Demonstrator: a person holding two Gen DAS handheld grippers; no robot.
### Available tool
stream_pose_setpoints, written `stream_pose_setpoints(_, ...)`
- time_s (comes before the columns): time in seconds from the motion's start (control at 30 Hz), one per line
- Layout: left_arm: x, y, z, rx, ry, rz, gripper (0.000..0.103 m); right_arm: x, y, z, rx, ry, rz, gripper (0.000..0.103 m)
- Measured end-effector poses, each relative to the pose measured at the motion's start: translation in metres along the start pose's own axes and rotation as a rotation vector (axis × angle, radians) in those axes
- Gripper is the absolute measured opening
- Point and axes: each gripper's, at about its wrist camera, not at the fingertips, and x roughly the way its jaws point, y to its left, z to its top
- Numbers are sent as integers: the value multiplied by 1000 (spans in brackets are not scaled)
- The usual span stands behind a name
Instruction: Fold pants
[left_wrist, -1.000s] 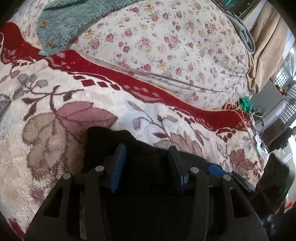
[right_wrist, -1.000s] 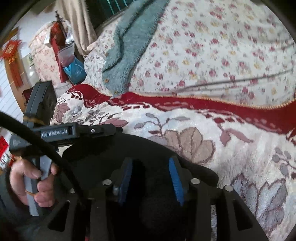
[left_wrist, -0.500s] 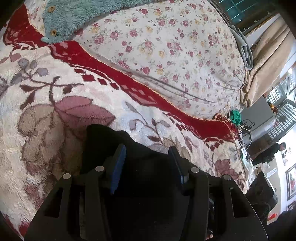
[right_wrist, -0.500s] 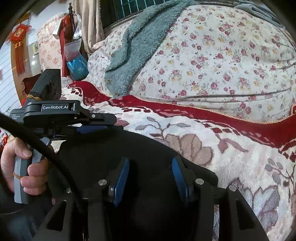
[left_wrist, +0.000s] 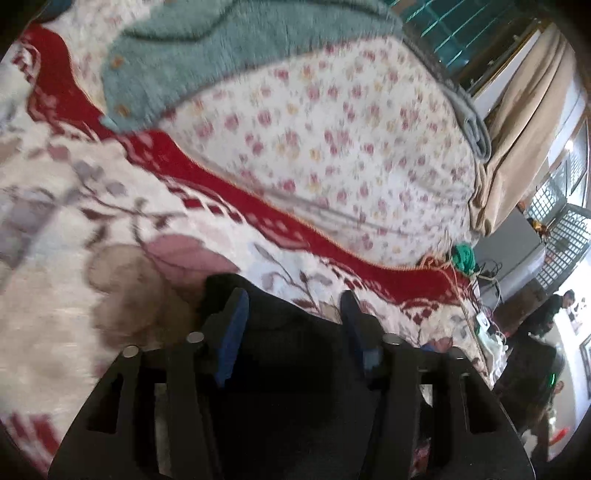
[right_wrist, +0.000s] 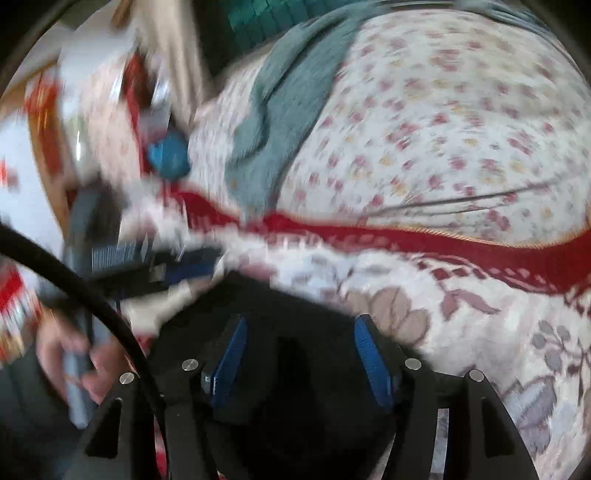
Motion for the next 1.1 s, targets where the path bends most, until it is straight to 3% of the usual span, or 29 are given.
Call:
stream_pose_setpoints(0.07,-20,10,0,-24,-45,1,72,-24,-22,5,137,-70,13,72)
stream_pose_setpoints(0.13,-27,27,-3,-101,-19,-38,76,-42,-45,1,290,-109,27,79)
stream_pose_setpoints(0.27,-13,51,-11,-248,125,-112,76,-45,-80,-18,486,0,65,79)
stream_pose_setpoints(0.4,-1,52,-14,-282,189,-141,76,-40,-87,-39,495,103,108,79)
stream_pose_setpoints(0.57,12,52,-18,-316,262,-173,77,-26,-92,-62,581,215,285,79)
stream_pose_setpoints(0.93,18,52,-22,-314,284,-151,80,-7,-86,-57,620,253,331,79)
stream_pose_setpoints(1.1,24,31,-27,-172,299,-32,79,3,-75,-52,528,263,294,78)
